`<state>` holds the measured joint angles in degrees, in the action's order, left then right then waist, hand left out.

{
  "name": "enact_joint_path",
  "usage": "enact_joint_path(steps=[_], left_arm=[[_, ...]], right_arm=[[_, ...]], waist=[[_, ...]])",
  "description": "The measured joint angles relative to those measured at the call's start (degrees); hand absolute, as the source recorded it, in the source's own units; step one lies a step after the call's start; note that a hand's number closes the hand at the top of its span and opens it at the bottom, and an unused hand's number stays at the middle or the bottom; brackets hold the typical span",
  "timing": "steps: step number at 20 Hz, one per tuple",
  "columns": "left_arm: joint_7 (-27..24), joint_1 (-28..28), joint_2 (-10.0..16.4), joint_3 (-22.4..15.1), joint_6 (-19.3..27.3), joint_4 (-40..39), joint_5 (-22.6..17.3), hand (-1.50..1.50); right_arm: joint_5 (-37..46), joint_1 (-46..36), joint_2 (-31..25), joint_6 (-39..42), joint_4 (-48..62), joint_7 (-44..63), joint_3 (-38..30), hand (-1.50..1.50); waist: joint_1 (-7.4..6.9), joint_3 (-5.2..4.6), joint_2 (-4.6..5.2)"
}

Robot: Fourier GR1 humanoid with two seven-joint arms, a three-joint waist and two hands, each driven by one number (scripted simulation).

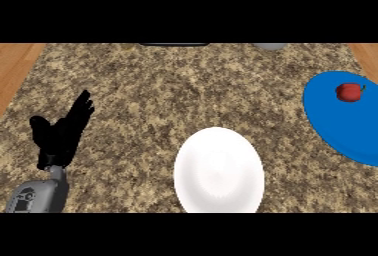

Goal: Pick the bell pepper from the plate and place it in the plate

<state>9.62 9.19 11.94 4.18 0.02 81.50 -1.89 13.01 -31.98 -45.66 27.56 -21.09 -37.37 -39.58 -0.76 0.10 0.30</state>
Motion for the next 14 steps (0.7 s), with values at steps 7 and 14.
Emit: enact_joint_path(steps=[7, 14], left_arm=[[-0.2, 2.2, -0.9, -0.1, 0.3, -2.2, 0.8, 0.00], [-0.2, 2.0, -1.0, -0.1, 0.0, -1.6, 0.9, 0.00]], right_arm=[[-0.3, 1.2, -3.7, -1.4, 4.1, -2.6, 0.7, -1.50], [0.4, 2.7, -6.4, -2.4, 6.6, -4.1, 2.1, -1.50]], waist=[[-0.36, 0.10, 0.23], [-0.58, 0.15, 0.27]])
